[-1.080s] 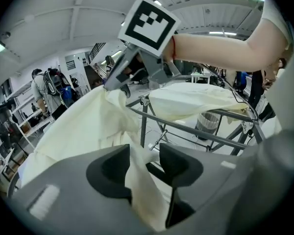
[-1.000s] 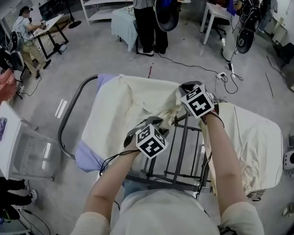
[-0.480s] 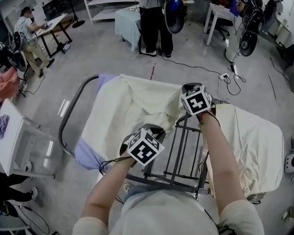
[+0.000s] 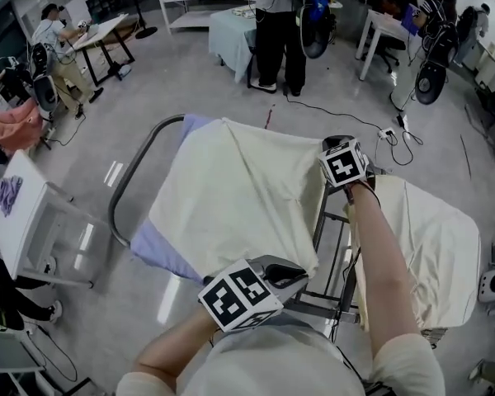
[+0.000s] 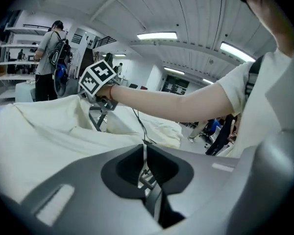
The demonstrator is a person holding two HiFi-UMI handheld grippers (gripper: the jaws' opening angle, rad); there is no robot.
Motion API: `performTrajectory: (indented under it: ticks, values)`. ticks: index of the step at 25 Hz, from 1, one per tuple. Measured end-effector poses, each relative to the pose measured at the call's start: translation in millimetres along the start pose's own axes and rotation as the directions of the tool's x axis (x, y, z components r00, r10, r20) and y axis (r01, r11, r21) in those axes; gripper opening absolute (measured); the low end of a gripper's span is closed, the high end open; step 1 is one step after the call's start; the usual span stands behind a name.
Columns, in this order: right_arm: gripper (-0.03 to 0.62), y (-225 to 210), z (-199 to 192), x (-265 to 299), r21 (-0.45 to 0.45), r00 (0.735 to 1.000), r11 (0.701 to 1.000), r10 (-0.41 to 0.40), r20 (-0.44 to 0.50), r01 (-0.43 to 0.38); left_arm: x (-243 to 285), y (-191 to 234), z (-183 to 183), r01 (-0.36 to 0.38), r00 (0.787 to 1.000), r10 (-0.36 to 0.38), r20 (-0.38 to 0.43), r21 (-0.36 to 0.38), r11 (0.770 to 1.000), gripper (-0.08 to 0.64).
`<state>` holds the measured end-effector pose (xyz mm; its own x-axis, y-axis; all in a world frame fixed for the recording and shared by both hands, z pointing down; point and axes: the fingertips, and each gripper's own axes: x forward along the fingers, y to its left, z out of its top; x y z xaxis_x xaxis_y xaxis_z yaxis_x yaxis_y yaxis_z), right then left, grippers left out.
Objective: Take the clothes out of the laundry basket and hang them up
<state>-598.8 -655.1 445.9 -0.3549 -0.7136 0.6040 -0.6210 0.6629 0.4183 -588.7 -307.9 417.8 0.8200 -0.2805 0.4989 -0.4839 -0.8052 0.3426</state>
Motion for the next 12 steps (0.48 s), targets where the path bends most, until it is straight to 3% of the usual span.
performTrajectory:
  ticks: [4,9,10,12]
  values:
    - [0.005,5.8,-3.3,2.7,-0.001,1.0,1.0,-0.007,-0.019,0.007,-6.5,-10.3,-17.1,-0.013,0.998,0.015,-0.056,0.036,0.999,0.034]
    - [0.006,3.3,-15.9,1.9,0.087,0.999,0.996,-0.028,-0.031,0.031,-0.6,-24.9,-49.8,-0.007,0.993,0.015,-0.118,0.064,0.998,0.052]
    - [0.006,1.1,-18.4,0.5,0.101,0.999,0.994,-0.04,-0.037,0.044,-0.7,-33.0,-52.8,0.029,0.993,-0.021,-0.117,0.063,0.998,0.109]
    - [0.058,-3.9,-21.8,-5.3,0.132,0.997,0.989,-0.066,-0.041,0.071,-0.9,-53.3,-56.0,0.121,0.988,-0.117,-0.099,0.04,0.992,0.312]
